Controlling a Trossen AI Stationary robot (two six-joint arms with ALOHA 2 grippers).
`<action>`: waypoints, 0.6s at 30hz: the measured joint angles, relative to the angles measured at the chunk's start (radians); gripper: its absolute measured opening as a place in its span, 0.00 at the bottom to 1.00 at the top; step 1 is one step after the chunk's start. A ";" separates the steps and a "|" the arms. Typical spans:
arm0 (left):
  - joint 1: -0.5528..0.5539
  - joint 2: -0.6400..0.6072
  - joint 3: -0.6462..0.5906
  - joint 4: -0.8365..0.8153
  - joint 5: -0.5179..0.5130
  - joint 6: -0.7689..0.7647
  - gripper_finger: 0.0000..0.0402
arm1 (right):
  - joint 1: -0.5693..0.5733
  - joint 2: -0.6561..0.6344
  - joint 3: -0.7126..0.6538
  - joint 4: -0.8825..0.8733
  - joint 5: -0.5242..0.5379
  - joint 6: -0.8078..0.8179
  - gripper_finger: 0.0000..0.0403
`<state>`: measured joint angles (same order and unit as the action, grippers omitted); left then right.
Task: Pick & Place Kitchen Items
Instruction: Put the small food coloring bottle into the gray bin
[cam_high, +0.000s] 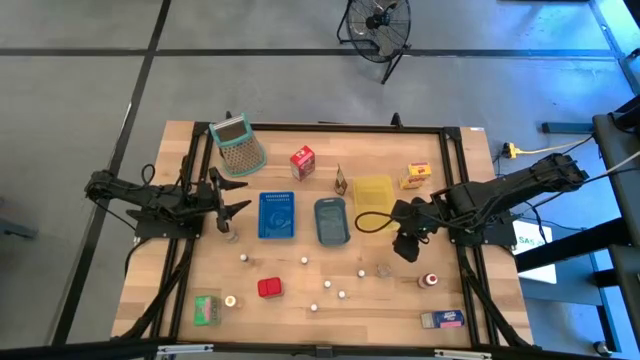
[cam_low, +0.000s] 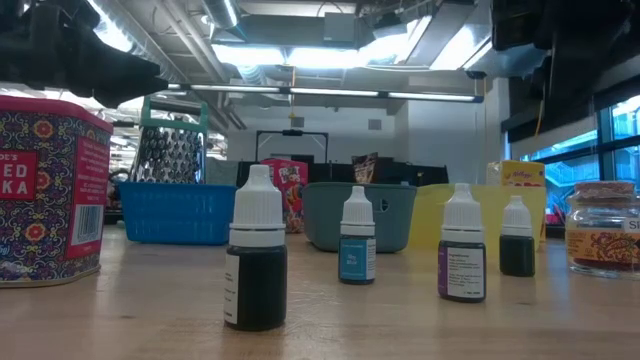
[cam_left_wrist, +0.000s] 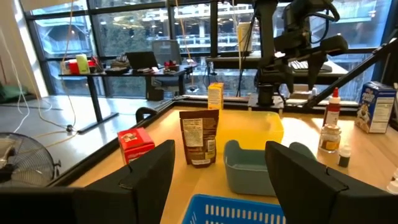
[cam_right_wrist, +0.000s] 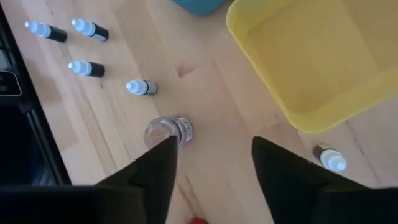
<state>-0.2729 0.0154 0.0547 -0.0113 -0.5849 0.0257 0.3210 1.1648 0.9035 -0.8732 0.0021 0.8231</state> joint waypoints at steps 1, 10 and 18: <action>0.000 0.000 0.000 0.000 0.000 0.000 0.61 | 0.000 0.000 0.000 -0.002 -0.008 0.000 0.57; 0.000 0.000 0.000 0.000 0.001 -0.002 0.61 | 0.000 0.000 0.000 0.031 -0.029 -0.045 0.65; 0.000 0.000 0.000 0.000 0.001 -0.004 0.61 | 0.000 0.005 0.000 0.164 -0.031 -0.045 0.65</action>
<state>-0.2729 0.0155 0.0547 -0.0116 -0.5835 0.0217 0.3210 1.1698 0.9035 -0.7088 -0.0292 0.7776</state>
